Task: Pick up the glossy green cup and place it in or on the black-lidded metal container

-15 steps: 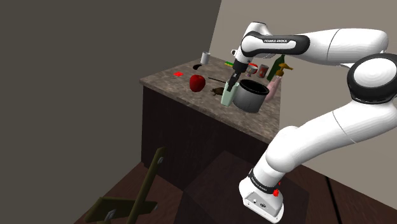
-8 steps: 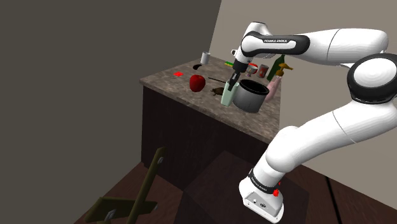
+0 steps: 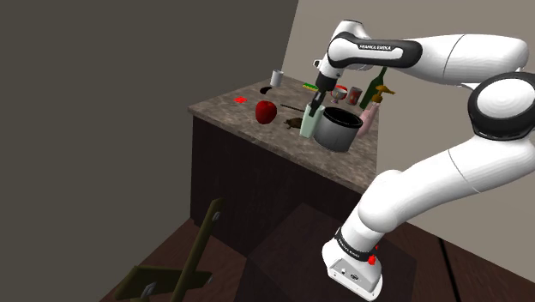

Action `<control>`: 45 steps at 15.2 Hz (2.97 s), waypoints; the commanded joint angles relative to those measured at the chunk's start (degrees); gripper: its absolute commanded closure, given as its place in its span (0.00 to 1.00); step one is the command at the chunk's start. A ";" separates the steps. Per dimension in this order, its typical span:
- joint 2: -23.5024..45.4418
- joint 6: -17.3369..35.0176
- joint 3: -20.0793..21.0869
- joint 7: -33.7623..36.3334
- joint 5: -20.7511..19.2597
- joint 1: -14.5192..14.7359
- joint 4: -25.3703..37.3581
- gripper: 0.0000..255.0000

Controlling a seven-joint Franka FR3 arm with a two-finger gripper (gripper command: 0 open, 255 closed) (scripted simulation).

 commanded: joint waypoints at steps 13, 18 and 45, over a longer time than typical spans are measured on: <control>0.93 -10.52 1.00 -0.28 0.94 0.57 11.41 1.00; 1.95 -14.27 1.18 -0.50 1.34 0.83 16.15 1.00; 12.28 -35.94 -8.92 -15.95 2.68 -1.44 48.48 1.00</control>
